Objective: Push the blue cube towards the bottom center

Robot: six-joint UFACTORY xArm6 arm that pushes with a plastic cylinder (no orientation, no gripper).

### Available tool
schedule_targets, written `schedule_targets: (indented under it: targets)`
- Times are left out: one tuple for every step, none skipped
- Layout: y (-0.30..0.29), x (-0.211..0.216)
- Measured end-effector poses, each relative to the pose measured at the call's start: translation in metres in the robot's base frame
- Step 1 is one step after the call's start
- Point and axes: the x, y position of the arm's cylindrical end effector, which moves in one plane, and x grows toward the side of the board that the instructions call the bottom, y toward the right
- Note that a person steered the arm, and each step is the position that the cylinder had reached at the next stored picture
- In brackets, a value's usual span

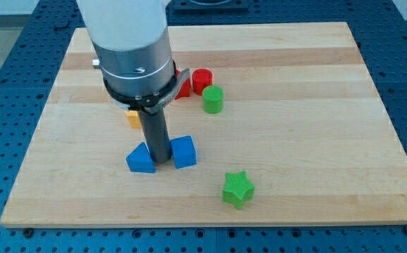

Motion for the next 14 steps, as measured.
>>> schedule_targets:
  targets:
    - [0.000,-0.030]
    - [0.025,-0.048]
    - [0.062,-0.045]
    - [0.067,-0.029]
    - [0.060,-0.009]
    - [0.062,-0.015]
    - [0.070,-0.037]
    - [0.055,-0.042]
    - [0.043,-0.032]
    - [0.042,-0.016]
    - [0.042,0.001]
    - [0.042,0.010]
    - [0.042,0.006]
    - [0.036,-0.006]
